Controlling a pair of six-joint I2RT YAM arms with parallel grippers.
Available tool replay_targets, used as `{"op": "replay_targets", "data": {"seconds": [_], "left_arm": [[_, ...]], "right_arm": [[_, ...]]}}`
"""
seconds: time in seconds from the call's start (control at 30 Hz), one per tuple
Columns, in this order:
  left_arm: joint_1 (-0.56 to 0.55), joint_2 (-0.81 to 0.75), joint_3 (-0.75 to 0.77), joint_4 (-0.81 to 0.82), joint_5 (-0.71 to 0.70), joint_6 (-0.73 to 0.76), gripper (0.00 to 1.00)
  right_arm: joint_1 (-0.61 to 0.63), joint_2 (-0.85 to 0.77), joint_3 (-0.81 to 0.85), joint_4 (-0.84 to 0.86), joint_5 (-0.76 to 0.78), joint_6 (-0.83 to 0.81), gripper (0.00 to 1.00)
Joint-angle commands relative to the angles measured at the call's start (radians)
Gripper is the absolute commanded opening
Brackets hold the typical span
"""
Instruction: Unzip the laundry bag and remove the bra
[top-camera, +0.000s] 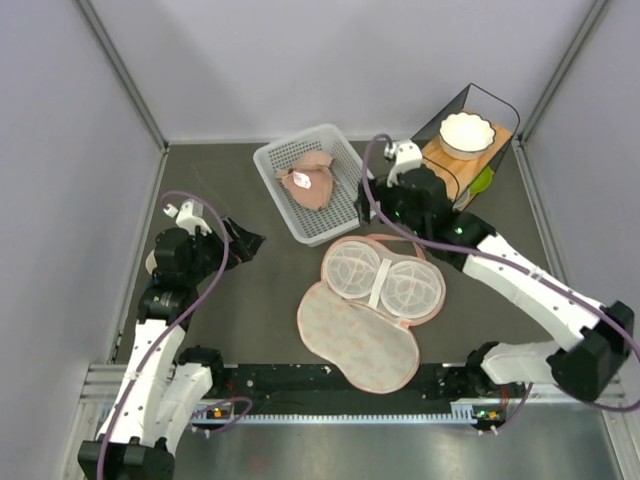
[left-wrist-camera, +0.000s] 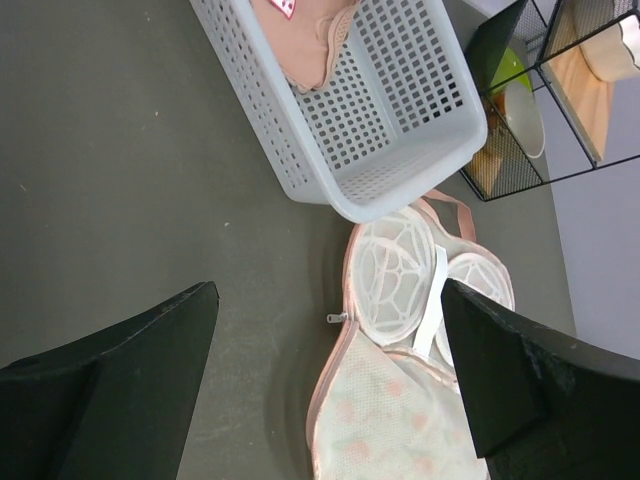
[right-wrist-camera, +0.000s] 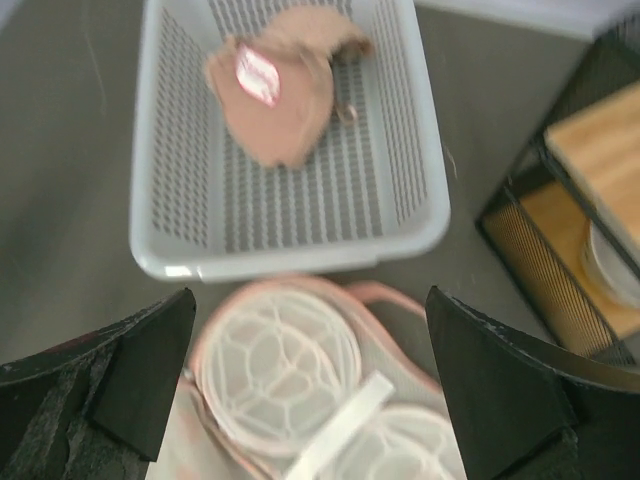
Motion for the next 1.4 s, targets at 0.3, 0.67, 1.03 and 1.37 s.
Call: {"op": "replay_targets", "data": {"seconds": [0.3, 0.67, 1.03, 1.37], "left_arm": [[0.005, 0.01, 0.044, -0.002, -0.031, 0.02, 0.99], [0.005, 0.013, 0.062, -0.085, -0.132, 0.047, 0.99], [0.005, -0.004, 0.053, -0.093, -0.129, 0.032, 0.99], [0.005, 0.012, 0.059, -0.099, -0.121, 0.033, 0.99]], "right_arm": [[-0.005, -0.447, -0.429, -0.359, 0.254, 0.199, 0.99], [-0.006, -0.562, -0.507, -0.394, 0.219, 0.357, 0.99], [-0.006, -0.559, -0.503, -0.399, 0.222, 0.354, 0.99], [-0.046, -0.632, -0.499, -0.467, 0.351, 0.385, 0.99]]}}
